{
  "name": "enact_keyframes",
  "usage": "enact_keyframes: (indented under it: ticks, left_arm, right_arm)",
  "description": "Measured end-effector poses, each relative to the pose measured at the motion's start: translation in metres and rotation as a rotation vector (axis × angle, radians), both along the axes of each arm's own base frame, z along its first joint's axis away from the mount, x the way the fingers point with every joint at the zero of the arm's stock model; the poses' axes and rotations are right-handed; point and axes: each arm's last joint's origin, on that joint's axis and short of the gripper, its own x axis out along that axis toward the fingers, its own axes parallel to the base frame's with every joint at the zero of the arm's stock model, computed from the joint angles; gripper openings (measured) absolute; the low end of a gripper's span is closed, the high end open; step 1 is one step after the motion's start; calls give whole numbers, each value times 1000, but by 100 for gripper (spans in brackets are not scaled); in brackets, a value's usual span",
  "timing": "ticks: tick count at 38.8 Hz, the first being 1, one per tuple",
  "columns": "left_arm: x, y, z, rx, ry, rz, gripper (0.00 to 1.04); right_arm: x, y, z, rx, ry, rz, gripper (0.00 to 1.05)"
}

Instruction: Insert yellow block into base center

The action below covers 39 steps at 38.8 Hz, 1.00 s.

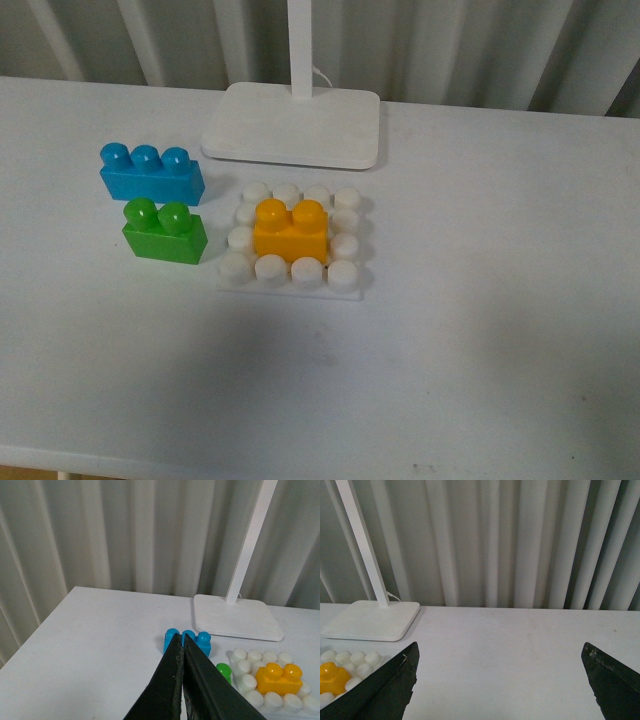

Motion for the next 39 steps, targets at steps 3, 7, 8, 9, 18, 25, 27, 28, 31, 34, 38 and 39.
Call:
enact_keyframes:
  ticks: [3,7,8,9,18,25,27,28,31,34,38,39]
  left_arm:
    - [-2,0,0,0,2,0,4]
    - [-3,0,0,0,2,0,4]
    - [-4,0,-1,0,2,0,4]
    - [-4,0,-1,0,2,0,4]
    - [-15,0,-4,0,12,0,4]
    - [-16,0,-4,0,9,0,4]
    - [-16,0,-4,0,8,0,4]
    - [-16,0,-4,0,8,0,7]
    - [-16,0,-4,0,8,0,22]
    - [-16,0,-3,0,8,0,39]
    - [-16,0,-3,0,8,0,60]
    - [-16,0,-3,0,8,0,64]
  right_arm:
    - [0,0,0,0,0,0,95]
    - [0,0,0,0,0,0,95]
    - [0,0,0,0,0,0,95]
    - [0,0,0,0,0,0,95]
    - [0,0,0,0,0,0,95]
    - [0,0,0,0,0,0,95]
    - [0,0,0,0,0,0,95]
    - [0,0,0,0,0,0,95]
    - [0,0,0,0,0,0,95]
    - [0,0,0,0,0,0,95]
    - [0,0,0,0,0,0,95]
    - [0,0,0,0,0,0,95]
